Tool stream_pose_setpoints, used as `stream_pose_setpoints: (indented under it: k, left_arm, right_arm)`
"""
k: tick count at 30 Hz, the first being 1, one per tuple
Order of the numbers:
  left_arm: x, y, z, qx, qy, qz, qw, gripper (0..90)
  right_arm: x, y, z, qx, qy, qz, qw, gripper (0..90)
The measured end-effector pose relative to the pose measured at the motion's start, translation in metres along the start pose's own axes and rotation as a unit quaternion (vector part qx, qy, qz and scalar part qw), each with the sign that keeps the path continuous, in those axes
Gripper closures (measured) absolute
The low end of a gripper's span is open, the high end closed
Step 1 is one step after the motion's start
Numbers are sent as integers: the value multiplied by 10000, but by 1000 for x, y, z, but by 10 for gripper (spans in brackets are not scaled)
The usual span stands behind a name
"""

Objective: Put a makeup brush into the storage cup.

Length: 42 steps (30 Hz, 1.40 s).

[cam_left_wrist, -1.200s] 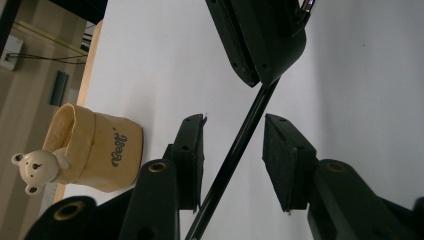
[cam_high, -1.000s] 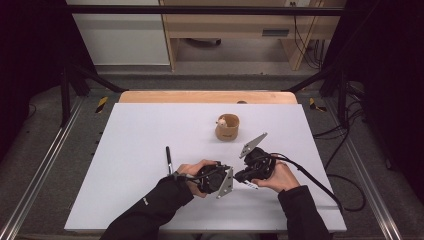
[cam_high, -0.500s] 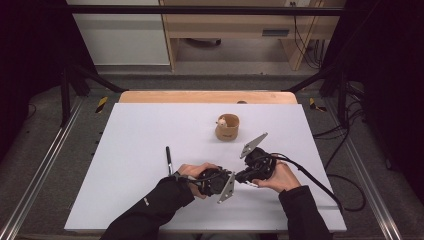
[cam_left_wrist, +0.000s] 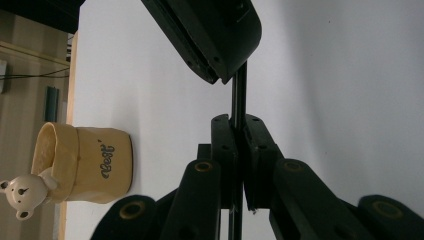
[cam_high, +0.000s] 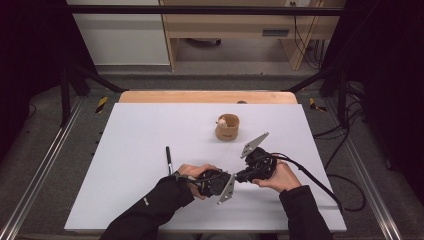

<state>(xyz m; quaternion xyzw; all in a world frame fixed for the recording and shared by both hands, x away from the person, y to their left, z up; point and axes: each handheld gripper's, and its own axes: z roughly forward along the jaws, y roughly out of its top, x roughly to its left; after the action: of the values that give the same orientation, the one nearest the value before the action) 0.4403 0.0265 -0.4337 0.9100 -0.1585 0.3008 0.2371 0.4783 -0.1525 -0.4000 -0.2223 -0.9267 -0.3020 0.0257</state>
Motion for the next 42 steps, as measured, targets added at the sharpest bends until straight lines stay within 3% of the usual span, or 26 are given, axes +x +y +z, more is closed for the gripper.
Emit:
stream_pose_setpoints:
  k: [6, 13, 15, 21, 22, 26, 29, 30, 37, 39, 42]
  left_arm:
    - [1, 0, -1, 24, 18, -54, 10000, 847]
    - [1, -4, -1, 139, -37, -135, 9998, 847]
    - [-1, -5, 1, 25, -53, -275, 9996, 847]
    - [0, -8, 0, 54, -63, -354, 9993, 847]
    - [0, -8, -2, 154, -99, -344, 9992, 847]
    - [0, -11, -1, 127, -106, -490, 9987, 847]
    - [0, -14, -2, 211, -163, -608, 9978, 847]
    - [0, -14, -2, 211, -163, -608, 9978, 847]
    - [1, -17, -4, 209, -196, -911, 9954, 846]
    - [1, -19, -4, 227, -188, -968, 9949, 847]
    - [1, -22, -4, 237, -209, -1106, 9934, 847]
  right_arm:
    - [1, -1, -2, -81, -68, -50, 9999, 845]
    - [1, -2, -13, -402, -320, -89, 9986, 832]
    - [1, -3, -17, -455, -407, -85, 9981, 824]
    - [-1, -5, -25, -783, -659, 3, 9948, 761]
    - [-2, -6, -26, -907, -739, 82, 9931, 741]
    - [-4, -8, -30, -1111, -905, 146, 9896, 686]
    - [-6, -11, -34, -1439, -1006, 269, 9841, 596]
    - [-6, -11, -34, -1439, -1006, 269, 9841, 596]
    - [-7, -13, -38, -1763, -1270, 404, 9753, 421]
    - [-7, -13, -39, -1790, -1303, 415, 9743, 406]
    - [-8, -16, -41, -1940, -1464, 469, 9689, 343]
